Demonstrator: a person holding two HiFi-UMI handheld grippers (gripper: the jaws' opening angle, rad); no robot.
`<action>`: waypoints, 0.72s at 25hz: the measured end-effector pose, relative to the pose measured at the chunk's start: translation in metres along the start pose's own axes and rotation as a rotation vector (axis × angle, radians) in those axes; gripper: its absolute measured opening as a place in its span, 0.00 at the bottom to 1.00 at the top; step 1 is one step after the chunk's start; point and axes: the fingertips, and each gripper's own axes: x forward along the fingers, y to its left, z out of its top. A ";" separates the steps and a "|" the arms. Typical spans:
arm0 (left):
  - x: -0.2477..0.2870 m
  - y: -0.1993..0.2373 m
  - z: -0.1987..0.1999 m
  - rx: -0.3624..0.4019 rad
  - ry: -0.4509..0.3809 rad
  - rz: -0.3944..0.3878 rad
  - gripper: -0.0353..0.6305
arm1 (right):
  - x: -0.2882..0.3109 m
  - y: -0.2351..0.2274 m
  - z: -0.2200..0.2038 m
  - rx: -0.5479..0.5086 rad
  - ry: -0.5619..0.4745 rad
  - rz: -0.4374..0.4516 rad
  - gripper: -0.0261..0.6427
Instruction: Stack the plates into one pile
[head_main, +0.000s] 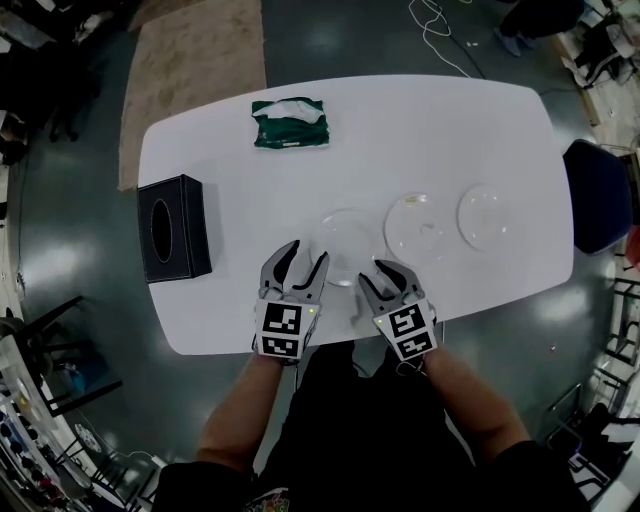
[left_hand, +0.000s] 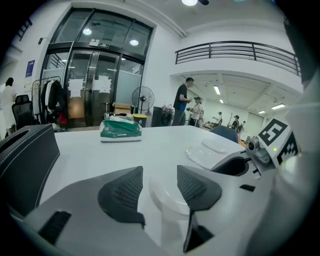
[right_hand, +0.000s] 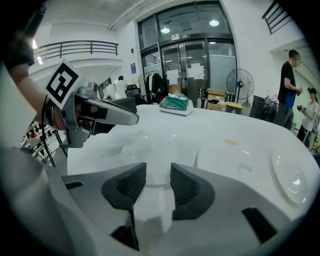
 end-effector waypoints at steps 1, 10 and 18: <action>0.002 -0.001 -0.002 -0.010 0.013 -0.006 0.38 | 0.000 0.000 -0.001 -0.003 0.005 0.001 0.28; 0.018 -0.006 -0.017 -0.086 0.056 -0.055 0.39 | 0.001 0.001 -0.005 -0.009 0.012 -0.005 0.28; 0.027 -0.010 -0.022 -0.138 0.069 -0.090 0.39 | 0.003 0.001 -0.007 -0.002 0.008 -0.008 0.28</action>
